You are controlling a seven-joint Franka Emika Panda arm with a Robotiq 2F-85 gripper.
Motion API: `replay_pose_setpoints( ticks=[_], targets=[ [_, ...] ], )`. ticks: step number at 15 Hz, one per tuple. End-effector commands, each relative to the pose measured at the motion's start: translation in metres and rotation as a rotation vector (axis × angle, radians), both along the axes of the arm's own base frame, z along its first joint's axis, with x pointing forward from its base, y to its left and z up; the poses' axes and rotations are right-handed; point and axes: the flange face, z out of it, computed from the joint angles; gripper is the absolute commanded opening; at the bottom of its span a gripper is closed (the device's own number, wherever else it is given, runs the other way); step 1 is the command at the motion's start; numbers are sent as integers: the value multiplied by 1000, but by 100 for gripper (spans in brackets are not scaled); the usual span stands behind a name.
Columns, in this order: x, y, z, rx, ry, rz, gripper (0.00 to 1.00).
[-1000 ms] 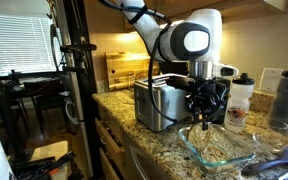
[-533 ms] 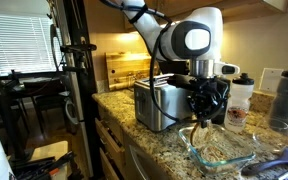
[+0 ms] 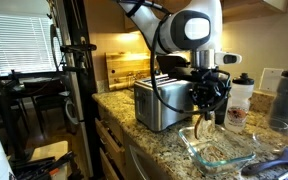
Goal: Pick up one slice of bread and put it in the toaster
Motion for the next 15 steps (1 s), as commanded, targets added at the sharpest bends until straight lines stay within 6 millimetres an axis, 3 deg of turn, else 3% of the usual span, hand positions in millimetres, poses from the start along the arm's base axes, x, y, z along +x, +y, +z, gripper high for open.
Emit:
replay_pose_setpoints(
  ticks=[1, 15],
  targets=[
    [-16, 3, 22, -17, -28, -3, 8],
    [-49, 18, 83, -55, -91, 35, 8]
  ],
)
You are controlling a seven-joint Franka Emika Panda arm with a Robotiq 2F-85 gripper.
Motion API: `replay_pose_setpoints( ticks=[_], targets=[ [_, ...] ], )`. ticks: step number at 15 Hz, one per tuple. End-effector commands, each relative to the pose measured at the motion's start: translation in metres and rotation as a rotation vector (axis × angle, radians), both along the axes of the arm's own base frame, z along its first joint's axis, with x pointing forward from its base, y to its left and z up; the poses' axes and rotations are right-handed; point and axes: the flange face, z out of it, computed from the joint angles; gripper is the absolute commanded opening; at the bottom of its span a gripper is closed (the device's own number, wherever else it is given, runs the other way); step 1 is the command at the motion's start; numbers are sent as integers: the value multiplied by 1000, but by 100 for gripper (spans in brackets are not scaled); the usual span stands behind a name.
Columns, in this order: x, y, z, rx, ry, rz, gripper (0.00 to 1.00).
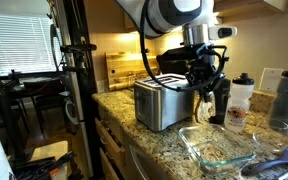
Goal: Pick up one slice of bread and put it in the toaster
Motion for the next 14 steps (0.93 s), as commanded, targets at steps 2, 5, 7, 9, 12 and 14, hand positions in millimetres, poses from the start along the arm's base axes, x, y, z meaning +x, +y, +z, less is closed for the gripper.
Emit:
replay_pose_setpoints(
  ticks=[2, 5, 7, 9, 12, 14],
  targets=[
    [-32, 13, 32, -20, -17, 7, 8],
    [-43, 19, 49, -28, -29, 16, 8],
    [-50, 23, 58, -30, -33, 24, 8],
    [-56, 25, 67, -31, -35, 29, 8],
    [-63, 29, 79, -25, -38, 40, 8],
    [-67, 32, 88, -19, -46, 49, 8]
  ],
)
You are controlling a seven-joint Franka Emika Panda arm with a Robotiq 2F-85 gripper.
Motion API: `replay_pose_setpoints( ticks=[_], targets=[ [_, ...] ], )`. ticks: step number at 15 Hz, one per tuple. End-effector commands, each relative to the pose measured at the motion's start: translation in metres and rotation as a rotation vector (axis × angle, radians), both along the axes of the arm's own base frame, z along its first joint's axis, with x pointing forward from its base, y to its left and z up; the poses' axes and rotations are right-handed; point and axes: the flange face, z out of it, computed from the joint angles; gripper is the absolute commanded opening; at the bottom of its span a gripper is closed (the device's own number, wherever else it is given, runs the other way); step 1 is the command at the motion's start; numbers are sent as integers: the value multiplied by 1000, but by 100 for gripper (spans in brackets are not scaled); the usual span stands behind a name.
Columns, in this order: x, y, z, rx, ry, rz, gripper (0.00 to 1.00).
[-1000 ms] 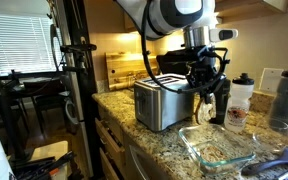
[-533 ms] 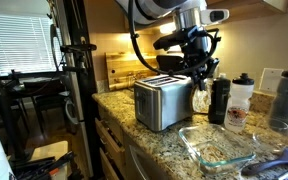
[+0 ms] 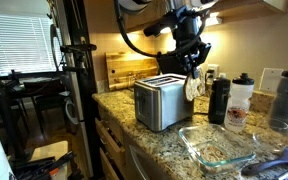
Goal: Pick up one slice of bread and put it in the toaster
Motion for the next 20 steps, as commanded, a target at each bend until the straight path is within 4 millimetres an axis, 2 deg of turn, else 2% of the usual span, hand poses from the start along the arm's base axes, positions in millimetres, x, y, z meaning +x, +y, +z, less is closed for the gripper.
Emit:
replay_pose_setpoints(
  ticks=[1, 15, 20],
  targets=[
    [-22, 7, 18, -3, -9, 12, 8],
    [-38, 35, 63, -1, -70, 86, 8],
    [-47, 66, 70, -8, -64, 135, 8]
  ],
)
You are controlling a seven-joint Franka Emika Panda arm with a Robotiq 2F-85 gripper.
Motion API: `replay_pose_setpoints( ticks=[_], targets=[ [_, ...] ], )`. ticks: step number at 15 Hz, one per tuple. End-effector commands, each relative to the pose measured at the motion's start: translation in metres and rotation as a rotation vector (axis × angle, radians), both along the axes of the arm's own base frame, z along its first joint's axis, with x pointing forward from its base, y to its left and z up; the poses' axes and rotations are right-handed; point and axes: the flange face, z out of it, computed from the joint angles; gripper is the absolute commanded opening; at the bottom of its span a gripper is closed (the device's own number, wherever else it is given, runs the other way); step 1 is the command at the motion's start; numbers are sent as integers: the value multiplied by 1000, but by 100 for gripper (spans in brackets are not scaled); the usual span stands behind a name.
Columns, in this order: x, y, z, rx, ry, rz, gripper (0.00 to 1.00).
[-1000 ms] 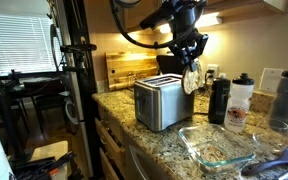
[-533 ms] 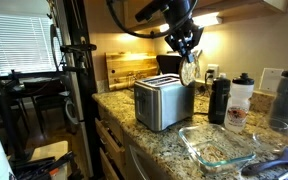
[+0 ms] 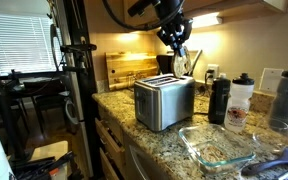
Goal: Pick up one slice of bread and put it in the toaster
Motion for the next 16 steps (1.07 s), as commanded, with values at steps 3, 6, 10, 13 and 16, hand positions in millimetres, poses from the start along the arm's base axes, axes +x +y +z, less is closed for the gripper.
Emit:
replay_pose_setpoints(
  ticks=[3, 6, 10, 13, 16],
  targets=[
    [-21, 36, 9, -6, 14, 65, 8],
    [-22, 53, 10, -8, 22, 95, 8],
    [-23, 72, 9, -6, 35, 128, 8],
    [-24, 85, 9, -2, 43, 150, 8],
    [-25, 99, 8, -5, 48, 170, 8]
  ],
)
